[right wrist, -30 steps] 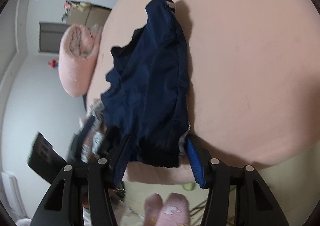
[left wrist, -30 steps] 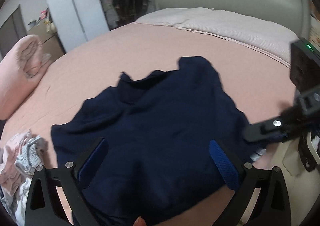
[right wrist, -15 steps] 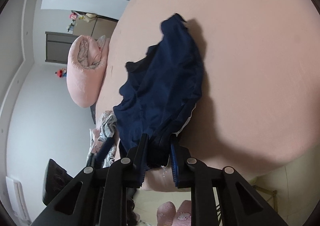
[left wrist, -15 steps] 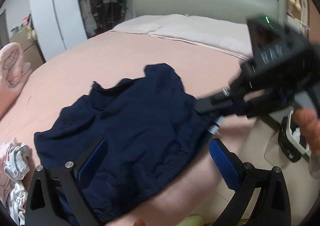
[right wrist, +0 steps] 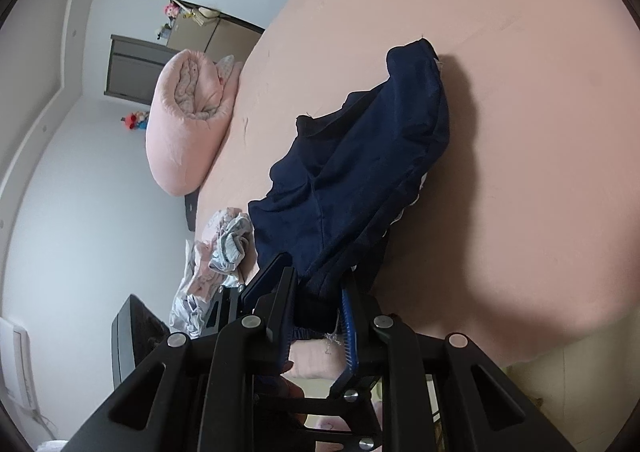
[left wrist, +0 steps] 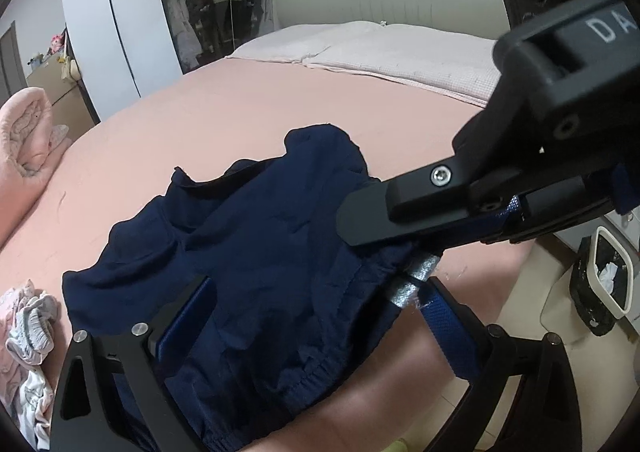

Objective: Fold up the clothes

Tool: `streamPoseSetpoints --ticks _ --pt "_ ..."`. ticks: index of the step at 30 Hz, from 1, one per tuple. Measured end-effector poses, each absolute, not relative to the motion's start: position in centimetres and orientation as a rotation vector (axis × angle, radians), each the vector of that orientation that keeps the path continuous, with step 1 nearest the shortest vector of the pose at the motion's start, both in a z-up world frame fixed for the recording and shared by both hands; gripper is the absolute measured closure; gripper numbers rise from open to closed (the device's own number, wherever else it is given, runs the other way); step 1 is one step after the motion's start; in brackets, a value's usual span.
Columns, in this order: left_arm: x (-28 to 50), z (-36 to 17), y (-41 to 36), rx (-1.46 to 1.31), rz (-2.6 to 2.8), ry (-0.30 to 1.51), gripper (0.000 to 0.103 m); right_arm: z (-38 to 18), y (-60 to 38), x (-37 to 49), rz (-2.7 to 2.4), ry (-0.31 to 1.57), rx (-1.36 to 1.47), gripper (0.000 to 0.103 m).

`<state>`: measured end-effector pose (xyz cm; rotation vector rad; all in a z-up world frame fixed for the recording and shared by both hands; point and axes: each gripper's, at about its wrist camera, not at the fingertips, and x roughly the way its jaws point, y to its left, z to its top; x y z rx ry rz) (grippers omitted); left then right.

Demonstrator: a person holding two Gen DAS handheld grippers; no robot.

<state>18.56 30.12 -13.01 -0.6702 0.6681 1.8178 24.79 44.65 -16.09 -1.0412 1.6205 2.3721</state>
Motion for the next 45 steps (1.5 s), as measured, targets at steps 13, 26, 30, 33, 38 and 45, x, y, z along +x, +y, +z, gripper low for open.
streamPoseSetpoints --ticks 13,26,30,33,38,45 --pt "17.3 -13.9 29.4 -0.824 1.797 0.627 0.082 -15.2 44.3 22.1 2.407 1.453 -1.159 0.084" --pt "10.0 -11.7 20.8 -0.966 1.954 0.154 0.091 -11.8 37.3 12.7 2.658 1.092 -1.461 0.084" --pt "8.3 -12.3 18.6 -1.015 1.953 0.072 0.091 -11.9 35.3 10.7 2.657 1.039 -1.543 0.084" --pt "7.1 -12.7 17.1 -1.053 1.944 -0.004 0.091 -12.2 34.0 9.6 2.643 1.029 -1.595 0.084" --pt "6.5 -13.0 15.4 -1.079 1.972 -0.023 0.091 -12.7 32.0 7.8 2.620 1.009 -1.684 0.084" --pt "6.8 -13.3 13.6 -1.120 1.986 -0.060 0.091 -13.8 29.6 6.1 2.602 0.966 -1.826 0.084"
